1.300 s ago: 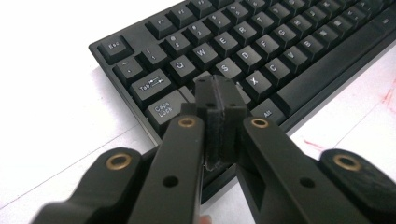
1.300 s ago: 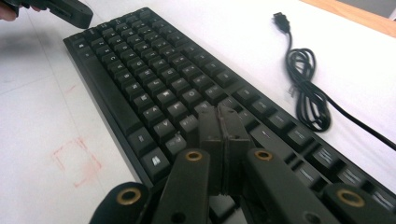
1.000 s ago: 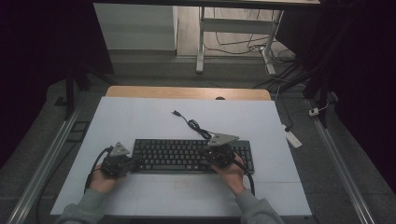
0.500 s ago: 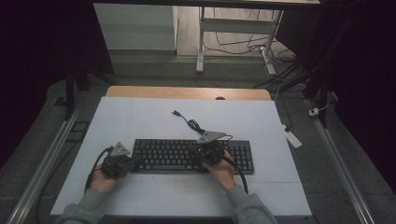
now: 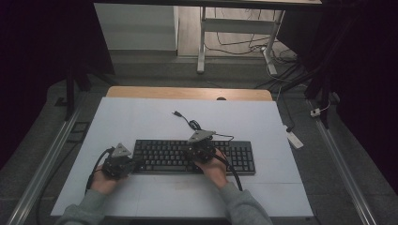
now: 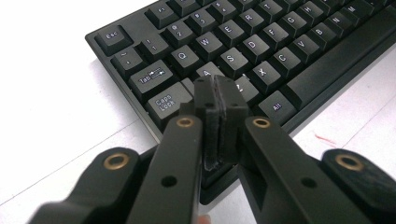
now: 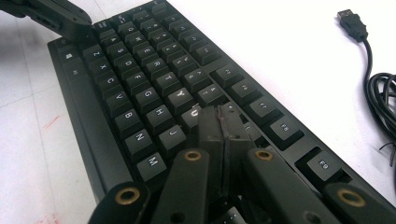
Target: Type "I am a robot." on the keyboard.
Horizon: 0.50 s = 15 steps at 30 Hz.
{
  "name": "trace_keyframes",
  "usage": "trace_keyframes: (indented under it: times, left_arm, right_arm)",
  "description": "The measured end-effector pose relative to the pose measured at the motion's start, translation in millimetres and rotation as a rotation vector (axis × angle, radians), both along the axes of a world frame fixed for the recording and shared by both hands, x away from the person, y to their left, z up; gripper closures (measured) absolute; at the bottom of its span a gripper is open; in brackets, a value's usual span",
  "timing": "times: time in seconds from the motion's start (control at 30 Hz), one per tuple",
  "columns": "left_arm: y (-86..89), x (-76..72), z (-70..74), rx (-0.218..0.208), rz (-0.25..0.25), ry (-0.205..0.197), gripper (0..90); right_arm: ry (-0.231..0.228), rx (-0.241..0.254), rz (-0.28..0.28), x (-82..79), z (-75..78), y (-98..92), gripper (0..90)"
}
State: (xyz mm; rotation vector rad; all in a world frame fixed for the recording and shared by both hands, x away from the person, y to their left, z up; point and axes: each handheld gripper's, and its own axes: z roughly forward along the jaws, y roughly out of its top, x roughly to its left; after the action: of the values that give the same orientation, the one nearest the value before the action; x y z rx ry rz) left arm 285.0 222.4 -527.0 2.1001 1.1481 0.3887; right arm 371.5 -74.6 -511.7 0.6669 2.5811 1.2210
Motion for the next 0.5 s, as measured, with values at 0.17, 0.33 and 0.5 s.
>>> trace_keyframes:
  times: [0.17, 0.33, 0.5]
  left_arm:
    - [-0.5, 0.0, -0.2, 0.001, 0.001, -0.001, 88.2]
    - [-0.7, 0.2, -0.5, 0.004, -0.002, -0.001, 88.2]
    - [-1.1, 0.9, -1.1, 0.009, -0.003, 0.000, 88.2]
  right_arm:
    - [-0.001, -0.012, -0.014, 2.4, -1.6, 0.2, 89.0]
    - [-0.003, -0.006, -0.021, 3.7, -1.6, 0.0, 89.0]
    - [-0.003, -0.005, -0.021, 4.6, -2.7, 1.2, 89.0]
